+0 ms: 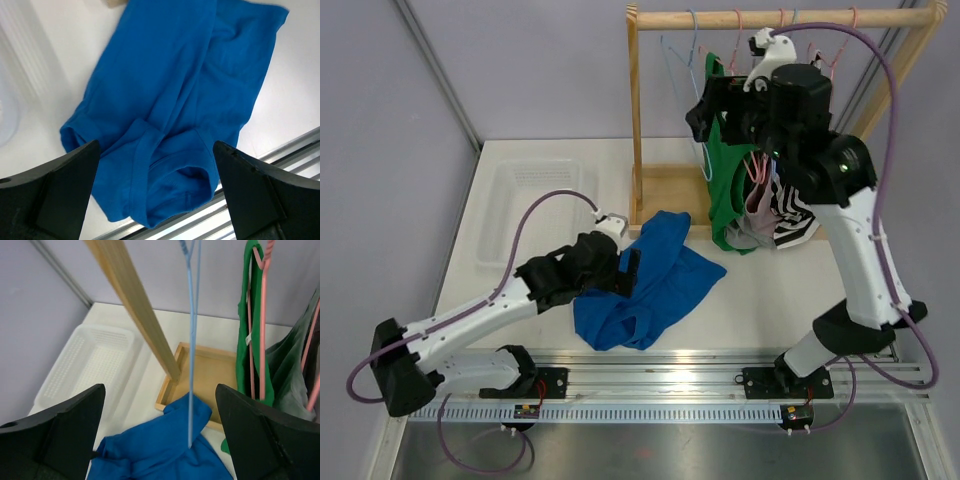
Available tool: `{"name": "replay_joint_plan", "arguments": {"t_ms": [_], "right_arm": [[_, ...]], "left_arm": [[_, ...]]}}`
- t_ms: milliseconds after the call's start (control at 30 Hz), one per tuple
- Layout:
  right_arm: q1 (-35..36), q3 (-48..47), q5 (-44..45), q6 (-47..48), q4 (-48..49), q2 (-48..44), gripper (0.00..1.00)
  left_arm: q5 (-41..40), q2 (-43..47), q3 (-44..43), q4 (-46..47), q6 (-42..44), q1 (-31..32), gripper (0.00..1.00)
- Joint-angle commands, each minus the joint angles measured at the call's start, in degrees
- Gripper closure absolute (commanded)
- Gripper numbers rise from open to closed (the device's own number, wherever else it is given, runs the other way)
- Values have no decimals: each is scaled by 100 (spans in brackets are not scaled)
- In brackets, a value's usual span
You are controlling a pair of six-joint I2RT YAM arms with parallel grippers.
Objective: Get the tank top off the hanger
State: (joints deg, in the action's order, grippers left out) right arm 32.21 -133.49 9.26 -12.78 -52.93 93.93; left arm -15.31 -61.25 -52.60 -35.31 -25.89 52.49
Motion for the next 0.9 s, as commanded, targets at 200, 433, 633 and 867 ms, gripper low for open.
{"name": "replay_joint_plan", "arguments": {"t_ms": [200,433,633,867], "right_arm": [[-4,2080,-1232,153,651,-2587,1],[-4,3416,-2102,179,968,-3846,1],[-4,3584,-2402,311,705,-4260,0],[5,3663,-2060,390,582,-4568,0]], "left_arm": [[449,-1931,180,1482,-127,86,1],[476,-3154,119,1677,-223,139,9],[564,-3525,118,1729,-294,279,71],[-155,-2753,-372,625,-408,446,100]]}}
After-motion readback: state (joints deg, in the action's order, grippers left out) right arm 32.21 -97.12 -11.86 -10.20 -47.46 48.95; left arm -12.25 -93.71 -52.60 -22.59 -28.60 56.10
